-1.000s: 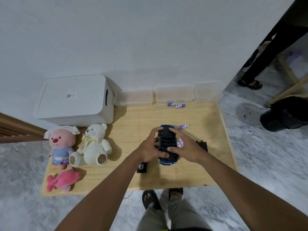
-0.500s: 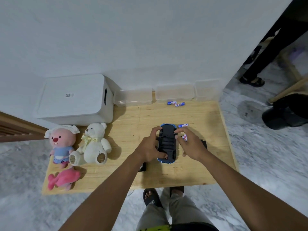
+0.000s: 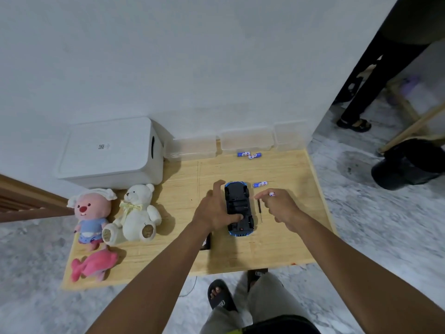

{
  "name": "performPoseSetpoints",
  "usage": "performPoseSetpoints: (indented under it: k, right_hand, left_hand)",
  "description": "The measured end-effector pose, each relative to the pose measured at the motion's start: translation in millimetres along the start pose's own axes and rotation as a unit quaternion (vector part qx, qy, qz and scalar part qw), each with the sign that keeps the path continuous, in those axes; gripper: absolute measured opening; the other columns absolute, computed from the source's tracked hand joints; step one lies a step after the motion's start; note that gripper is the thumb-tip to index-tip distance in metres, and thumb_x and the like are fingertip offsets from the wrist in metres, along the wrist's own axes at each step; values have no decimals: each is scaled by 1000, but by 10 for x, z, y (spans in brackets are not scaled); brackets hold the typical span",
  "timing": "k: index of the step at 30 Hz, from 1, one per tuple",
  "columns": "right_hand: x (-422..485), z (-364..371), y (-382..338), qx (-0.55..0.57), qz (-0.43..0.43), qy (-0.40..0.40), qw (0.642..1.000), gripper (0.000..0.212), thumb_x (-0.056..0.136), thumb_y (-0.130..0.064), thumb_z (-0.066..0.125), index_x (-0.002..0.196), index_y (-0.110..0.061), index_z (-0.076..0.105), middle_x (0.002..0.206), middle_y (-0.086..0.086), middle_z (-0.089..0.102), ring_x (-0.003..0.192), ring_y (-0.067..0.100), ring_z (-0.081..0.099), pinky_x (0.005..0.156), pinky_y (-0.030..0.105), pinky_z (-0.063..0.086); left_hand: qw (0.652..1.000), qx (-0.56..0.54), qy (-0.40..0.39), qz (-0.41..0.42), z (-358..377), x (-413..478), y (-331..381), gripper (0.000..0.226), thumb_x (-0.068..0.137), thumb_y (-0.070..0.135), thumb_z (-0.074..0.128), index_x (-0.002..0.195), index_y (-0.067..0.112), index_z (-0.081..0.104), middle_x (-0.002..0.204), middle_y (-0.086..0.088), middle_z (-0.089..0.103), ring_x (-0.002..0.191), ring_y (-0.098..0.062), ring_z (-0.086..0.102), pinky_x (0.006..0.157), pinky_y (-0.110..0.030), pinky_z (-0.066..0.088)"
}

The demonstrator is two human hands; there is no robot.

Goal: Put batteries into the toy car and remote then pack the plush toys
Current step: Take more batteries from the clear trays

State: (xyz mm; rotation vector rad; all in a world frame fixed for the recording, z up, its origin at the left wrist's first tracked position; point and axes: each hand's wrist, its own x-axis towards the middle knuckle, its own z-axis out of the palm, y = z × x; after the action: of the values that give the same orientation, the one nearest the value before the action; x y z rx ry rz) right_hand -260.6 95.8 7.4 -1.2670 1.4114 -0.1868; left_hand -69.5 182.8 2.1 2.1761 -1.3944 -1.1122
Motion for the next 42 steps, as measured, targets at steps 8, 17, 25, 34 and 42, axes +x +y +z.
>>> performPoseSetpoints:
  k: [8,17,25,34,42]
  right_hand:
    - [453,-1008,-346,-213,-154,72,962,11,95,-35,65,89,-39,74,117,-7,71,109,18,64,91,31,51]
    - [1360,-1844,-289,-351,-137,129,917,85,88,-39,71,154,-50,18,94,3,66,91,30,65,77,39,57]
    - [1810,-1816,-117,-321,-185,157,915,89,89,-41,69,157,-47,12,84,-3,62,86,26,66,69,30,42]
    - [1936,-1840,18,-295,-203,157,920,86,88,-63,63,156,-49,13,57,-12,46,55,14,46,63,28,38]
    - [1946,-1922,2,-316,-215,145,913,84,89,-65,60,157,-47,14,54,-14,40,49,1,36,65,27,38]
  left_hand:
    - [984,109,71,119,-296,708,886,87,79,42,81,151,31,33,151,-7,39,135,-31,40,107,-47,44]
    - [960,200,92,175,375,1800,1582,85,81,37,76,155,24,36,158,-11,34,148,-33,28,119,-49,31]
    - [931,251,166,206,767,2248,1523,74,85,34,62,153,14,43,157,-20,38,145,-47,33,117,-57,35]
    - [902,317,199,216,878,2334,1417,65,102,41,44,161,15,32,162,-18,34,150,-41,30,119,-59,30]
    - [878,389,195,201,871,2381,1384,68,103,41,49,163,18,27,163,-16,32,151,-39,30,121,-57,30]
